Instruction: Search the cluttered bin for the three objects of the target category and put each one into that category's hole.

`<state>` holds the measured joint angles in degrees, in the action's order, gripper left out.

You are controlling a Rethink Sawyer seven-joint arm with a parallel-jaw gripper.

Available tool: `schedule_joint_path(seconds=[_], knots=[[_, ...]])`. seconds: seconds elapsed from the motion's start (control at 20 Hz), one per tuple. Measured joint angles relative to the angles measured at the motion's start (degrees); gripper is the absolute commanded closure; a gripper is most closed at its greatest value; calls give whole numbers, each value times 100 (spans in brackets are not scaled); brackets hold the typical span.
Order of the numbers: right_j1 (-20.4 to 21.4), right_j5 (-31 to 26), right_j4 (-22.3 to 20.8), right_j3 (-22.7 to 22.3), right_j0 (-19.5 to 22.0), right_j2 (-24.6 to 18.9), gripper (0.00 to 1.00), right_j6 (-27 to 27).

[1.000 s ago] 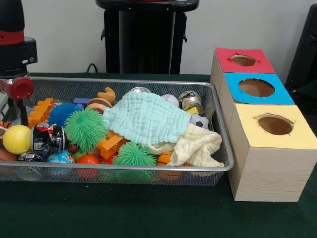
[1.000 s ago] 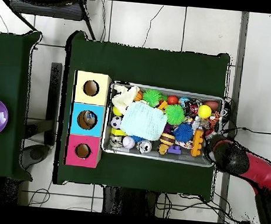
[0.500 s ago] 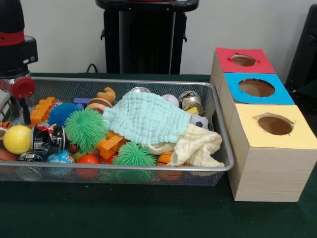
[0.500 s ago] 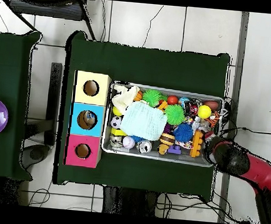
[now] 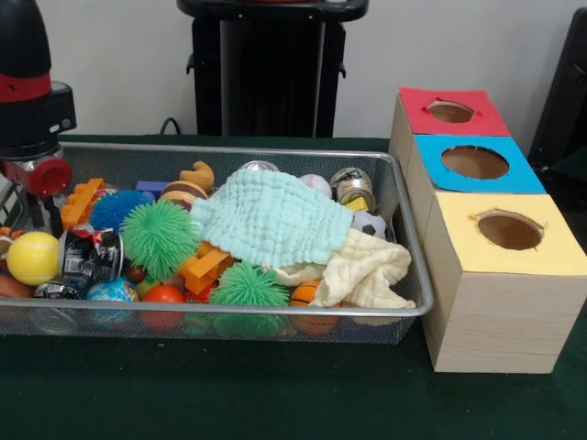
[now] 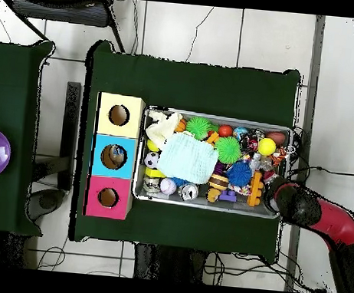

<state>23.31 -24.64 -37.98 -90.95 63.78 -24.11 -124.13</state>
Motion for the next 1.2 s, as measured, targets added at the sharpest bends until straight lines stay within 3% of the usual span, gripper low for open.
schedule_joint_path(seconds=[0.75, 0.8, 1.2], knots=[[-14, 96, -171, 17, -7, -29, 0, 0], [-15, 122, -200, 26, -11, -35, 100, 0], [-45, 304, -251, 66, 17, -90, 100, 1]])
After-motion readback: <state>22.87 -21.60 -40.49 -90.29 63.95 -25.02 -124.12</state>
